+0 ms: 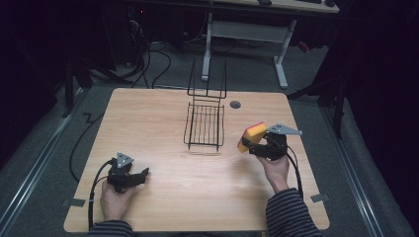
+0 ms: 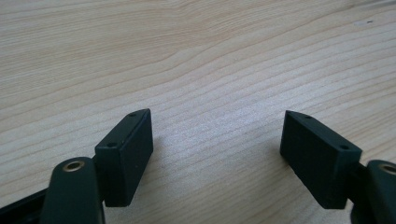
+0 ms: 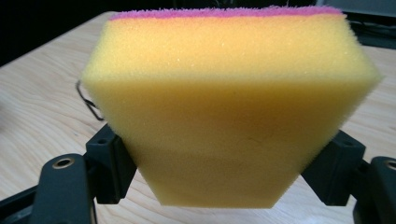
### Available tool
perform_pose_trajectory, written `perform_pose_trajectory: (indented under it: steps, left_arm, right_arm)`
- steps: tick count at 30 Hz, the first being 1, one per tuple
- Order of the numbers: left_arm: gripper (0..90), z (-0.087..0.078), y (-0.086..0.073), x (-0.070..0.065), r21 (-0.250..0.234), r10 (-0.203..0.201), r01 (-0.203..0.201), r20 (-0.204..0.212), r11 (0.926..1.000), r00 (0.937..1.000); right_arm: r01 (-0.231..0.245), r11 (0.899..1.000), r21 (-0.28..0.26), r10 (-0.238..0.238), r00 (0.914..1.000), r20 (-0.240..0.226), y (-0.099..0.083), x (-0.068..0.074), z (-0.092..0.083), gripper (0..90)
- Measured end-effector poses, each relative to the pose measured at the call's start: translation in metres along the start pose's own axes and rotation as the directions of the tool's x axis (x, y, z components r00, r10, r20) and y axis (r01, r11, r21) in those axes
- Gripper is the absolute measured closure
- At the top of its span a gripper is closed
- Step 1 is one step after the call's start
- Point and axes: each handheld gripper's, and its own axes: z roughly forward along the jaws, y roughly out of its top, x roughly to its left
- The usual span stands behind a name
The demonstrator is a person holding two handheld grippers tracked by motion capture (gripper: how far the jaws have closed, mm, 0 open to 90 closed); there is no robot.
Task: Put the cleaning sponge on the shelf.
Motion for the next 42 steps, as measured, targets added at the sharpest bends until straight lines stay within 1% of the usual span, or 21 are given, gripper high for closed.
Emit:
perform_pose_trajectory:
  steps: [1, 2, 4, 5, 6, 9, 10, 15, 16, 19, 20, 23, 24, 29, 33, 42]
  left_arm:
    - [26.0, 0.000, 0.000, 0.000, 0.000, 0.000, 0.000, 0.000, 1.0000, 1.0000]
    - [26.0, 0.000, 0.000, 0.000, 0.000, 0.000, 0.000, -0.001, 1.0000, 1.0000]
    - [26.0, 0.000, 0.000, 0.000, 0.002, 0.001, -0.001, 0.001, 1.0000, 1.0000]
    - [26.0, 0.000, 0.000, 0.000, 0.002, 0.001, -0.001, 0.001, 1.0000, 1.0000]
    - [26.0, 0.000, 0.000, 0.000, 0.002, 0.001, -0.001, 0.000, 1.0000, 1.0000]
    - [26.0, 0.000, 0.000, 0.000, 0.001, 0.002, -0.002, -0.002, 1.0000, 1.0000]
    - [26.0, 0.000, 0.000, 0.000, 0.001, 0.002, -0.002, -0.002, 1.0000, 1.0000]
    - [26.0, 0.000, 0.000, 0.000, 0.001, 0.002, -0.002, -0.002, 1.0000, 1.0000]
    - [26.0, 0.000, 0.000, 0.000, 0.001, 0.002, -0.002, -0.002, 1.0000, 1.0000]
    - [26.0, 0.000, 0.000, 0.000, 0.001, 0.002, -0.002, -0.002, 1.0000, 1.0000]
    - [26.0, 0.000, 0.000, 0.000, 0.001, 0.002, -0.002, -0.002, 1.0000, 1.0000]
    - [26.0, 0.000, 0.000, 0.000, 0.002, 0.002, -0.002, -0.001, 1.0000, 1.0000]
    - [26.0, 0.000, 0.000, 0.000, 0.002, 0.002, -0.002, -0.001, 1.0000, 1.0000]
    - [26.0, 0.000, 0.000, 0.000, 0.002, 0.002, -0.002, 0.000, 1.0000, 1.0000]
    - [26.0, 0.000, 0.000, 0.000, 0.001, 0.002, -0.002, -0.003, 1.0000, 1.0000]
    - [26.0, 0.000, 0.000, -0.001, 0.001, 0.002, -0.002, -0.003, 1.0000, 1.0000]
  right_arm:
    - [0.007, 1.000, -0.002, -0.007, 1.0000, -0.004, 0.002, 0.002, 0.000, 23.0]
    - [0.018, 1.000, -0.010, -0.018, 0.9997, -0.017, 0.005, 0.006, 0.000, 23.1]
    - [0.021, 1.000, -0.008, -0.021, 0.9992, -0.034, 0.009, 0.010, 0.000, 23.1]
    - [0.021, 1.000, -0.008, -0.021, 0.9992, -0.034, 0.009, 0.010, 0.000, 23.1]
    - [0.029, 1.000, -0.009, -0.029, 0.9987, -0.042, 0.012, 0.013, 0.001, 23.1]
    - [0.029, 1.000, -0.006, -0.029, 0.9982, -0.052, 0.015, 0.015, 0.003, 23.1]
    - [0.021, 1.000, -0.012, -0.021, 0.9975, -0.068, 0.018, 0.017, 0.004, 23.1]
    - [0.037, 0.999, -0.007, -0.037, 0.9958, -0.084, 0.023, 0.023, 0.006, 23.2]
    - [0.043, 0.999, -0.006, -0.044, 0.9945, -0.096, 0.027, 0.026, 0.008, 23.2]
    - [0.053, 0.999, -0.014, -0.054, 0.9929, -0.107, 0.030, 0.028, 0.011, 23.2]
    - [0.060, 0.998, -0.006, -0.060, 0.9920, -0.111, 0.034, 0.030, 0.014, 23.2]
    - [0.059, 0.998, -0.004, -0.059, 0.9911, -0.119, 0.037, 0.033, 0.017, 23.2]
    - [0.066, 0.998, -0.010, -0.066, 0.9902, -0.123, 0.040, 0.035, 0.021, 23.3]
    - [0.068, 0.998, -0.004, -0.068, 0.9889, -0.132, 0.044, 0.038, 0.027, 23.3]
    - [0.079, 0.997, -0.004, -0.079, 0.9864, -0.144, 0.050, 0.043, 0.034, 23.3]
    - [0.086, 0.996, -0.002, -0.085, 0.9845, -0.154, 0.059, 0.048, 0.044, 23.3]
